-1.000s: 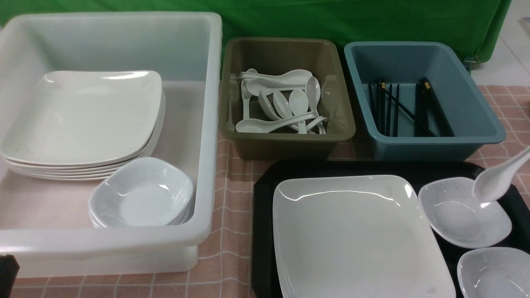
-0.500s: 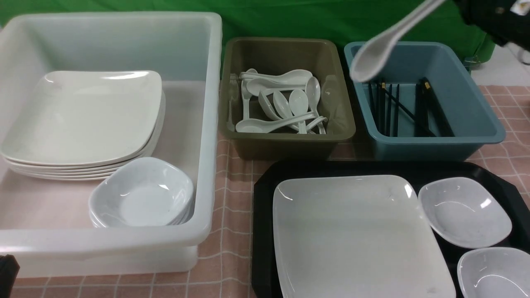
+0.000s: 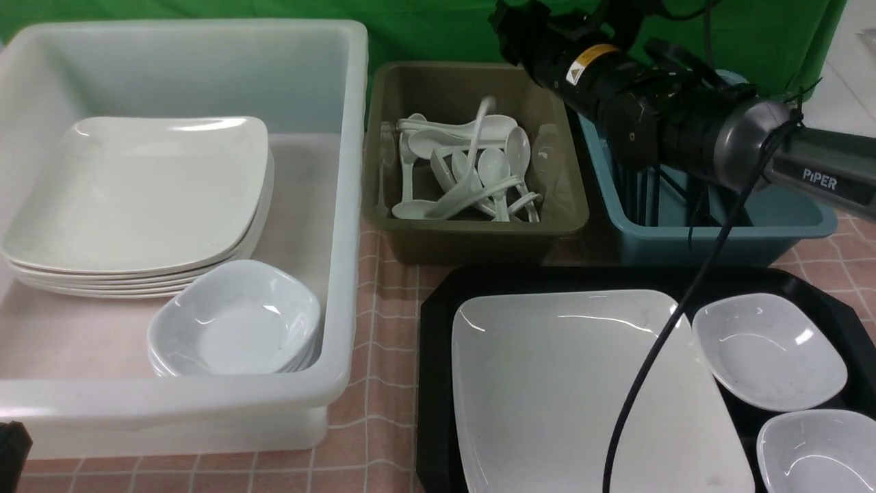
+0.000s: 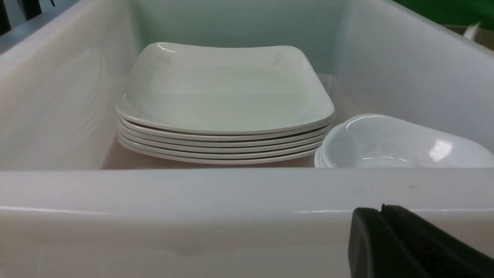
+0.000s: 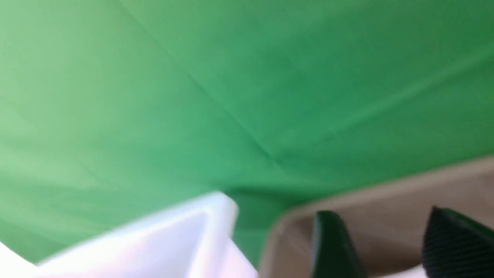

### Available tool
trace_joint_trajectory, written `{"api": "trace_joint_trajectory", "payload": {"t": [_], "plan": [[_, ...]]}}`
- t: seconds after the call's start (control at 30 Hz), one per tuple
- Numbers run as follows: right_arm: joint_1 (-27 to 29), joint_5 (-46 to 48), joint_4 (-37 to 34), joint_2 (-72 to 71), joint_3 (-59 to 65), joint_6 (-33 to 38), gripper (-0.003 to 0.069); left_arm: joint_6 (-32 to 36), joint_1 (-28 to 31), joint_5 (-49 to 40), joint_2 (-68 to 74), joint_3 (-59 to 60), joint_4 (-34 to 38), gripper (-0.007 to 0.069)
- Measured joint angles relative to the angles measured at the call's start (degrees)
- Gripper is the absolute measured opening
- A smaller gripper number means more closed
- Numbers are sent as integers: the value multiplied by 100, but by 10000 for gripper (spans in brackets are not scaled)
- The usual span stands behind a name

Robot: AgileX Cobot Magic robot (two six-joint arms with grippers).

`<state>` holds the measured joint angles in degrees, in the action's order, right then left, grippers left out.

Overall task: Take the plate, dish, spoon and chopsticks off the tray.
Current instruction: Use the right arm to put the soup spoon into the small storage box in the middle, then use the right arm to grab a small plate from the dinner plate

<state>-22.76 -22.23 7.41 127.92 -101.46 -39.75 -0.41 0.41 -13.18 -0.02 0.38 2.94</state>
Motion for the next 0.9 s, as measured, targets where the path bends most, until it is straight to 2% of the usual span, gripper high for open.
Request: {"api": "trace_joint_trajectory", "payload": {"t": [0.1,0.2,0.3,0.37,0.4,0.43,0.47,0.5,0.6,0.7,0.83,0.9], "plan": [[0,562,0,-257,-25,259,409,4,0,0,0,0,0,4],[0,1258,6,-730,-31,608,372,4,0,0,0,0,0,4],[0,2413,10,-1456,-38,1269,279,4,0,0,0,0,0,4],[0,3485,17,-2105,-40,2096,174,4,0,0,0,0,0,4],[0,3797,19,-2288,-44,2344,144,4,0,0,0,0,0,4],[0,4568,24,-2711,-51,2903,76,4,0,0,0,0,0,4],[0,4568,24,-2711,-57,2903,76,4,0,0,0,0,0,4],[0,5472,31,-3187,-57,3431,34,4,0,0,0,0,0,4],[0,7013,42,-3955,-73,3975,30,4,0,0,0,0,0,4],[0,8565,149,-4653,-62,4177,30,4,0,-7,0,0,0,4],[0,8717,246,-5245,432,4166,30,4,0,-2,0,0,0,4],[0,8717,200,-5721,1249,4067,30,4,0,-2,0,0,0,4]]}}
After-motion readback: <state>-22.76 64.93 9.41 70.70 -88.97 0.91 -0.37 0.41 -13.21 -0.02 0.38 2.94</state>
